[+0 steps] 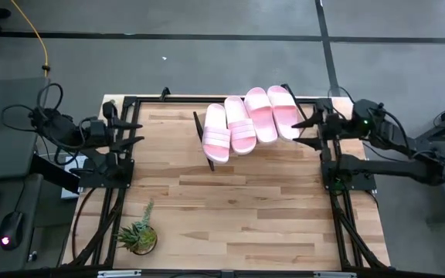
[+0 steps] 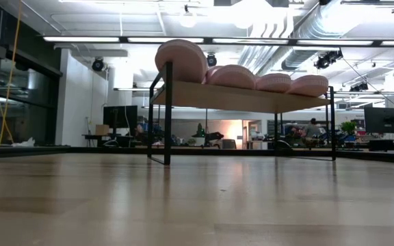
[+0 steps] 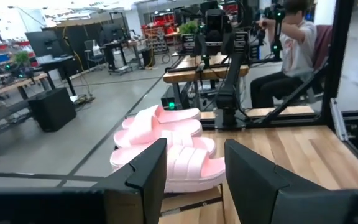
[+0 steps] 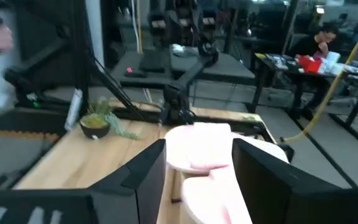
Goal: Pick and place slides into the shelf
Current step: Return to Home Position
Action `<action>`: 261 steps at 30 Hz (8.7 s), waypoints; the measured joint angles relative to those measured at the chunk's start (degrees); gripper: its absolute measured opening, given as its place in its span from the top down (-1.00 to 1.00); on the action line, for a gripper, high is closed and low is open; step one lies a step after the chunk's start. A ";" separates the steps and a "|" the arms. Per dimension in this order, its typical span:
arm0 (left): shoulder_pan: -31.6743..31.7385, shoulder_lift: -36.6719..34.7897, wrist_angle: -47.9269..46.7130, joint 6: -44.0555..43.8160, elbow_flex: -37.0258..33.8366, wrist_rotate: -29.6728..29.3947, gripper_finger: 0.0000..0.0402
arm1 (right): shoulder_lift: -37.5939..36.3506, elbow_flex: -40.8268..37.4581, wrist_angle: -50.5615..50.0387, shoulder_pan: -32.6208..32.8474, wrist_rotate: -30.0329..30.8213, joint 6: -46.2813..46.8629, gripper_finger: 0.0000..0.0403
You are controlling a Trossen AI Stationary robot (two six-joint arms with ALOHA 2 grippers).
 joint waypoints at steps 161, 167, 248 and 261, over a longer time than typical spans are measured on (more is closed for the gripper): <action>34.49 -24.78 20.07 -9.46 -35.98 36.21 0.13 | -33.50 -39.69 26.99 26.27 21.49 4.11 0.13; 34.49 -24.78 22.70 -9.61 -37.98 34.76 0.13 | -33.50 -46.09 36.40 26.27 20.15 5.87 0.13; 34.48 -24.15 34.74 -16.93 -52.06 38.39 0.13 | -33.46 -48.70 21.58 26.29 20.26 12.07 0.13; 34.49 -24.15 34.74 -16.95 -52.06 38.39 0.13 | -33.46 -48.69 21.56 26.29 20.26 12.07 0.13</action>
